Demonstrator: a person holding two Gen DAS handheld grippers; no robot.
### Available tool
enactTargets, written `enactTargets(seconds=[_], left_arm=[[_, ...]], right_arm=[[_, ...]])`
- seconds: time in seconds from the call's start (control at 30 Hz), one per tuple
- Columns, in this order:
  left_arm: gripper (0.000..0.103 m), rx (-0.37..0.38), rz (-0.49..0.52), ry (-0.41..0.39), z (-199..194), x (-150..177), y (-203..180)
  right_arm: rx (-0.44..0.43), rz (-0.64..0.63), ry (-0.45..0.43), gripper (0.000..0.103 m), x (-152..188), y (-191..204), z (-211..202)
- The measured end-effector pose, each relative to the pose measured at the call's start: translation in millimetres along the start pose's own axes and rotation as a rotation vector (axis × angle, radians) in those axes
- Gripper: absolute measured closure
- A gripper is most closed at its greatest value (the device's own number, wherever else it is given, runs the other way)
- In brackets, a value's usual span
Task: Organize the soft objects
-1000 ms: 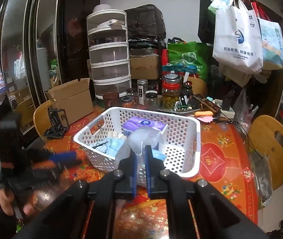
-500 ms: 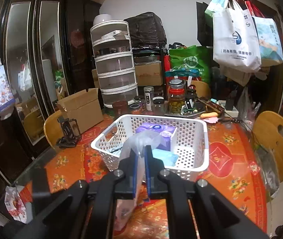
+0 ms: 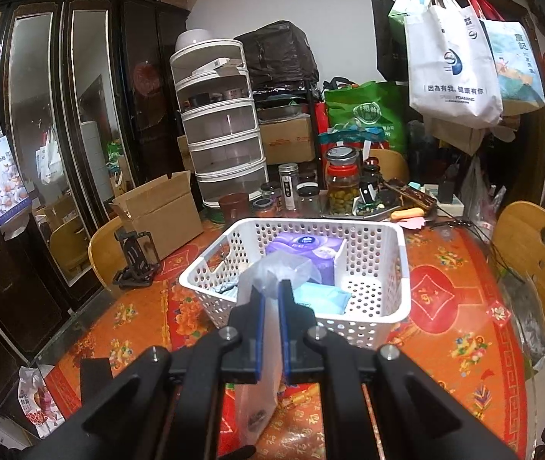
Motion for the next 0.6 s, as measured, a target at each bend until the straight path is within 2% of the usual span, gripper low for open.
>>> enactTargets(seconds=[0.13,0.2,0.27,0.3,0.33,0.43,0.6], left_arm=[[0.020,0.000,-0.002,-0.005,-0.7,0.3,-3.1],[0.027,-0.005,0.007,0.003,3.3,0.3,-5.9],[0.053,-0.020,0.017,0.003,5.9,0.2,-7.9],[0.057,-0.045,0.026,-0.001,7.0,0.3,-8.8],[0.065,-0.057,0.030,0.000,7.7,0.2,-8.4],[0.085,-0.058,0.036,0.027,14.1,0.3,-6.6],[0.095,-0.060,0.036,0.020,14.0,0.0,-0.5]], right_arm=[[-0.011,0.002,-0.005,0.098,0.3,3.3,0.4],[-0.016,0.002,-0.006,0.098,0.1,5.0,-0.9],[-0.019,0.002,-0.007,0.098,1.1,5.9,-1.2],[-0.020,0.001,-0.007,0.098,1.5,6.4,-2.8],[-0.021,0.001,-0.007,0.098,1.7,6.8,-3.3],[-0.023,0.002,-0.008,0.098,3.1,7.4,-4.6],[-0.026,0.005,-0.008,0.098,6.8,6.7,-7.5]])
Point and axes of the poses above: each gripper's, at about its wrist camera, not at the fingertips, and z roughly the way its jaws point, y to its left, x to its underside, the point moved 1 cm from there along z, roughly the way its jaws point, and after that the axes turned 6 degrees about -z, right-handed, at the moved point
